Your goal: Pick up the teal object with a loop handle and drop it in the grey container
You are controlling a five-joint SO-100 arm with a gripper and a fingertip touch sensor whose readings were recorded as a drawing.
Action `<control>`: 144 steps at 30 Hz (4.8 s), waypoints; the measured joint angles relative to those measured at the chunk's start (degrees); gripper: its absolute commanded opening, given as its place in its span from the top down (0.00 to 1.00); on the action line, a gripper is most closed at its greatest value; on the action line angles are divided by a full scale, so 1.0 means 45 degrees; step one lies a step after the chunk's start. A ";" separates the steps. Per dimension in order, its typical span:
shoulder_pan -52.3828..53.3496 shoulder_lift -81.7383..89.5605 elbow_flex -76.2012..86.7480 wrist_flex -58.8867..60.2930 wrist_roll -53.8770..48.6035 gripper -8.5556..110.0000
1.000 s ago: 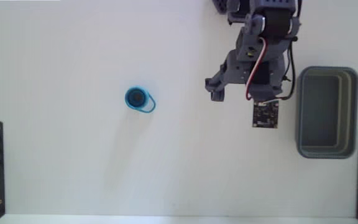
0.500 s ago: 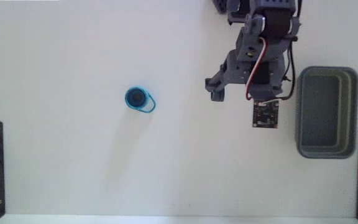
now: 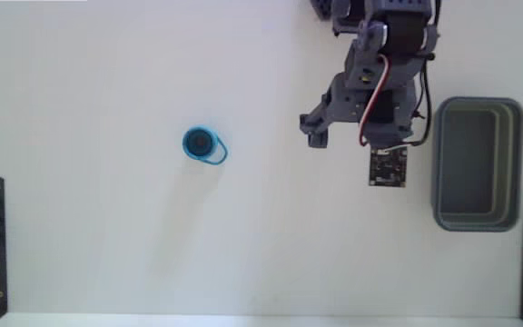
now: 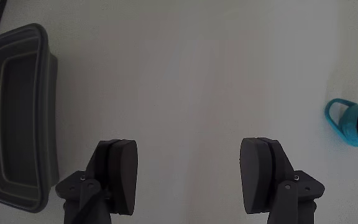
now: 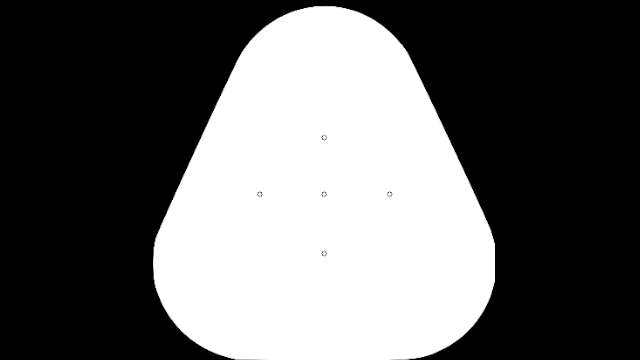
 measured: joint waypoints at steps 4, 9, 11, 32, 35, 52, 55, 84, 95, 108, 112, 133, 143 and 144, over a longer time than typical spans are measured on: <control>0.0000 0.0000 0.0000 0.0000 0.0000 0.00; 0.0430 0.0000 0.0000 0.0000 0.0000 0.00; 0.0938 0.0000 0.0000 0.0000 0.0000 0.00; 0.5156 0.0000 0.0000 0.0000 0.0000 0.00; 0.5742 0.0000 0.0000 0.0000 0.0000 0.00; 0.8223 0.0000 0.0000 0.0000 0.0000 0.00; 0.8262 0.0000 0.0000 0.0000 0.0000 0.00; 0.8711 0.0000 0.0000 0.0000 0.0000 0.00; 0.8711 -0.0371 0.0000 -0.0469 0.0000 0.00; 0.8711 -0.1855 0.0000 -0.1602 0.0000 0.00; 0.8711 -0.2188 0.0000 -0.1816 0.0000 0.00; 0.8906 -0.3066 -0.0078 -0.2500 0.0000 0.00; 0.9180 -0.3066 -0.0078 -0.2500 0.0020 0.00; 0.9160 -0.3145 -0.0078 -0.2500 0.0020 0.00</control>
